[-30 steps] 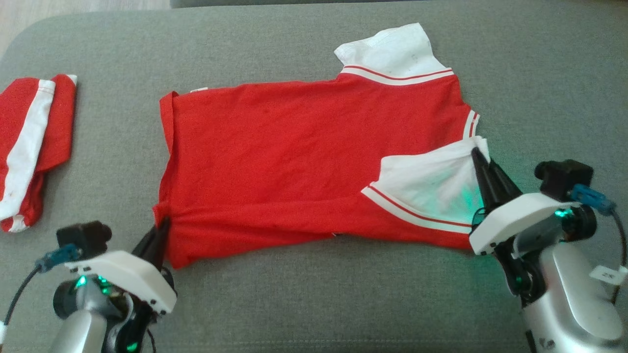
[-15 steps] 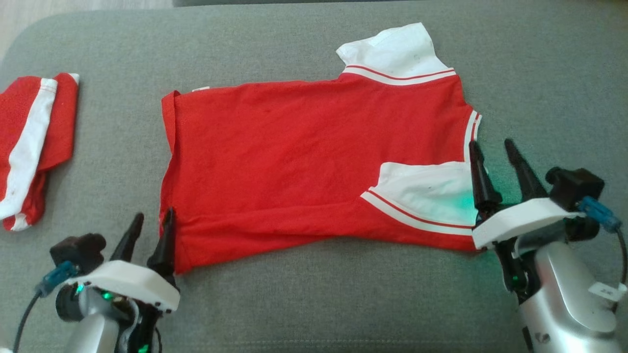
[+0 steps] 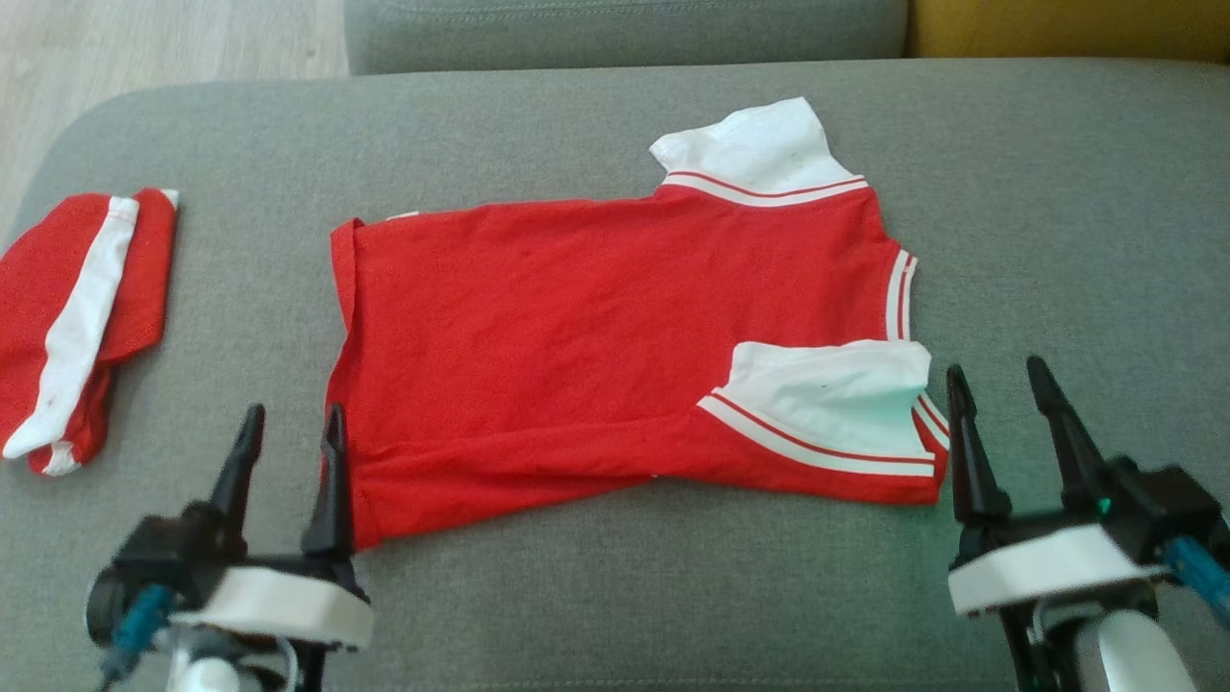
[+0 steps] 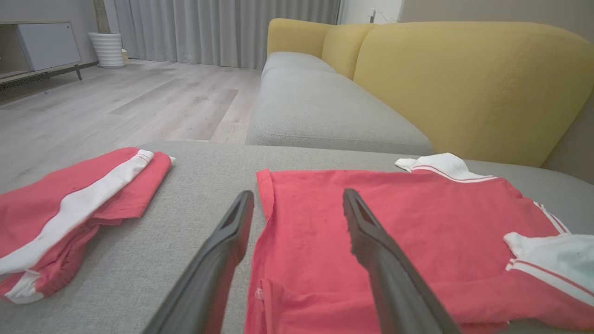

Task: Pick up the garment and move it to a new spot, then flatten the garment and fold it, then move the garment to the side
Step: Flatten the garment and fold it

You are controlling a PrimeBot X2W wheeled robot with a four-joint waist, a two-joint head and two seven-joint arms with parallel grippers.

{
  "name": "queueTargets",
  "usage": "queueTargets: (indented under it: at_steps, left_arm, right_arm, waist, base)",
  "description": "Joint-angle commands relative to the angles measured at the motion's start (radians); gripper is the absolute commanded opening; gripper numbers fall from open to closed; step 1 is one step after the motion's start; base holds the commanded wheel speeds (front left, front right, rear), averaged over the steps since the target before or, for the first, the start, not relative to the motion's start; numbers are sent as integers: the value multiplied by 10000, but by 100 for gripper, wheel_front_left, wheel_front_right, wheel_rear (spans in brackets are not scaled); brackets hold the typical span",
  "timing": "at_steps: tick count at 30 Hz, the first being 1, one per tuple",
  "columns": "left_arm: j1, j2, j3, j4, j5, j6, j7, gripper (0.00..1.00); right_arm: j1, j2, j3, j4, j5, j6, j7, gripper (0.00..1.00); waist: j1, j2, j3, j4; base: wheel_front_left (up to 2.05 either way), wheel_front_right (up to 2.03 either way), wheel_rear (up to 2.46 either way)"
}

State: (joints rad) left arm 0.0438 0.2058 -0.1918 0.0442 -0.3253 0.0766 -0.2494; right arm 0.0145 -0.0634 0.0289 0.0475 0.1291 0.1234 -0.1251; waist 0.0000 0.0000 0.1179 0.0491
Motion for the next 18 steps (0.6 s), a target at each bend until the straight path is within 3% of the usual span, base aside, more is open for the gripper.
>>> queueTargets:
  at_steps: [1, 7, 18]
  left_arm:
    - [-75, 106, 223, -402, 224, 99, -113, 100]
    - [301, 149, 34, -363, 481, 201, -113, 100]
    - [356, 210, 26, -297, 405, 282, -40, 100]
  right_arm:
    - [88, 47, 207, -699, -54, 73, 121, 100]
    - [947, 118, 157, -1435, 81, 73, 582, 100]
    - [1212, 129, 192, -1683, 361, 73, 843, 100]
  waist:
    - [0, 0, -87, -50]
    - [0, 0, -251, -64]
    - [0, 0, -286, -126]
  base:
    - [0, 0, 0]
    - [0, 0, 0]
    - [0, 0, 0]
